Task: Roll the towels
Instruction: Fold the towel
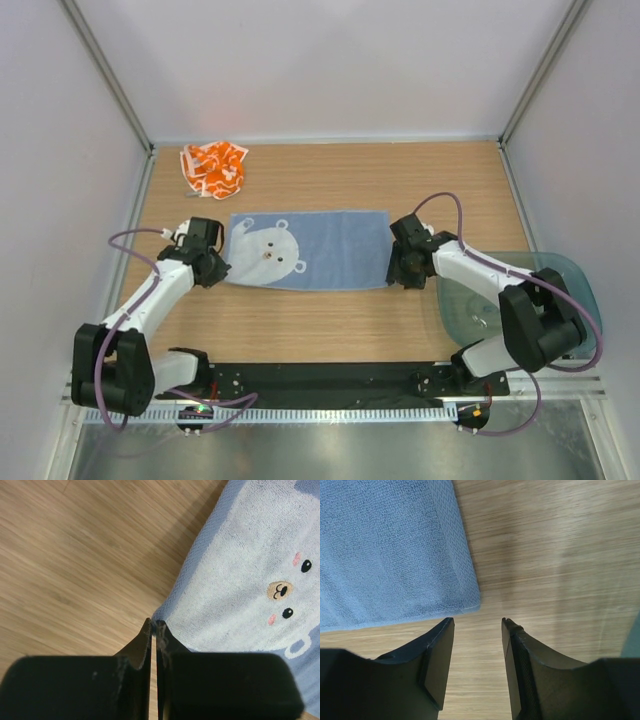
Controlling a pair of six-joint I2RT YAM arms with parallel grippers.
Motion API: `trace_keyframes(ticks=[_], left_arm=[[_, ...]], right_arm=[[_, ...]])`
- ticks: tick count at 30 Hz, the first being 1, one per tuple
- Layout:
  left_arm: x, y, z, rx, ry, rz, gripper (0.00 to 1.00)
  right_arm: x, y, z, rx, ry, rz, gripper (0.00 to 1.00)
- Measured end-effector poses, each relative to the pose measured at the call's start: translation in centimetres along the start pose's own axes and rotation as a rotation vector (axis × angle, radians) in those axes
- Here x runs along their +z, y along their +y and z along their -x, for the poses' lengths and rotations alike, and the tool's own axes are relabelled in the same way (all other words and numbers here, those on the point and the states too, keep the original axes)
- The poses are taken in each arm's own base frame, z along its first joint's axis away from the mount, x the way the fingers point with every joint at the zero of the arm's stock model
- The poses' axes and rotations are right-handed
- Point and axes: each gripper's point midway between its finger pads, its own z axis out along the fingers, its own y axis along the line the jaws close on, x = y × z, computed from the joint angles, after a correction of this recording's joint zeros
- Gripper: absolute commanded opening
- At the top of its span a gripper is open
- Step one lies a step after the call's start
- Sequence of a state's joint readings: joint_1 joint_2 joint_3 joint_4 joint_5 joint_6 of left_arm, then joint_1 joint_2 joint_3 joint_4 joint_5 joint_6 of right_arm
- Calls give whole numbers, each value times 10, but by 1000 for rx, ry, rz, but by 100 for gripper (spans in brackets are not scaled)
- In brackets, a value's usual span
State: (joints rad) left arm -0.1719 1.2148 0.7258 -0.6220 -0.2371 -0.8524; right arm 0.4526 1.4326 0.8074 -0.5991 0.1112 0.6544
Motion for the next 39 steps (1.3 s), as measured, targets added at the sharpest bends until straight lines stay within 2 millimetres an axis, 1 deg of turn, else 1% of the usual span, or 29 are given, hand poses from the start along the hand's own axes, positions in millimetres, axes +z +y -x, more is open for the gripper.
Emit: trace_keyframes(ticks=[5, 13, 18, 20, 24, 25, 27, 28, 32, 33, 35, 39], left_arm=[[-2, 7, -2, -4, 0, 14, 0], [-1, 10, -5, -4, 7, 23, 0], [-1, 11, -5, -4, 8, 24, 0], [-1, 11, -4, -5, 7, 24, 0], [-1, 11, -4, -5, 7, 24, 0], [-1, 11, -4, -6, 7, 24, 0], [-1, 11, -4, -7, 7, 25, 0], [-1, 11, -4, -7, 7, 25, 0], [-1, 12, -4, -7, 9, 27, 0], [-1, 13, -5, -7, 10, 29, 0], [-2, 15, -6, -4, 17, 36, 0], [-5, 19, -10, 0, 32, 49, 0]], right_arm=[[9, 8, -7, -3, 11, 19, 43], [15, 16, -2, 13, -9, 42, 40], [18, 13, 1, 14, -21, 21, 38], [20, 10, 0, 15, -20, 6, 33], [21, 10, 2, 17, -28, -2, 27], [22, 10, 3, 17, -29, -3, 22], [22, 11, 4, 19, -32, -1, 17], [23, 11, 4, 20, -33, 0, 13], [23, 11, 4, 20, -34, 2, 6], [22, 11, 4, 20, -35, 3, 3], [20, 10, 3, 19, -32, 1, 1], [11, 9, 0, 10, -27, 0, 1]])
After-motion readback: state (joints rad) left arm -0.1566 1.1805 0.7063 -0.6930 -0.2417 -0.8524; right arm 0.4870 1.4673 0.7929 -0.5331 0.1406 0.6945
